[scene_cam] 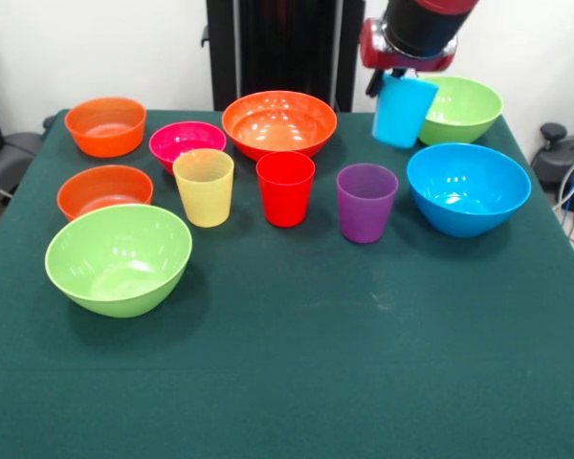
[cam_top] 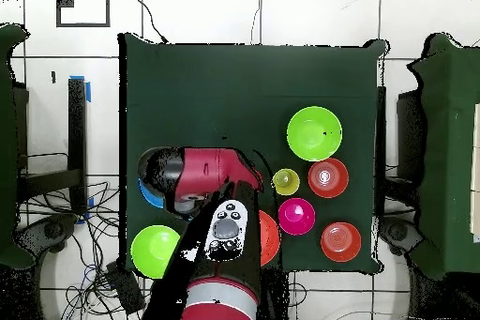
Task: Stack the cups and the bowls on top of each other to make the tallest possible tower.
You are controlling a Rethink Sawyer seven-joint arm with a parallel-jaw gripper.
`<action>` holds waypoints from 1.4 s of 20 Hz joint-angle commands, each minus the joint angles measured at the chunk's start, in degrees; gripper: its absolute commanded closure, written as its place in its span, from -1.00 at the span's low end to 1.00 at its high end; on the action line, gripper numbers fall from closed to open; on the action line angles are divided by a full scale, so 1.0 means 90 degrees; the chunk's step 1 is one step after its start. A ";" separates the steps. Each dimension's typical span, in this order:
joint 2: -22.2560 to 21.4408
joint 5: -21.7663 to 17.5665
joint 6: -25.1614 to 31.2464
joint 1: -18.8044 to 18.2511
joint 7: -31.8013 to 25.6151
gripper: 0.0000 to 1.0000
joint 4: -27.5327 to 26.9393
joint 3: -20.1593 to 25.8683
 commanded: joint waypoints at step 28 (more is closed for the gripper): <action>0.0628 0.0754 0.0821 0.0466 0.1493 1.00 -0.0846 0.0528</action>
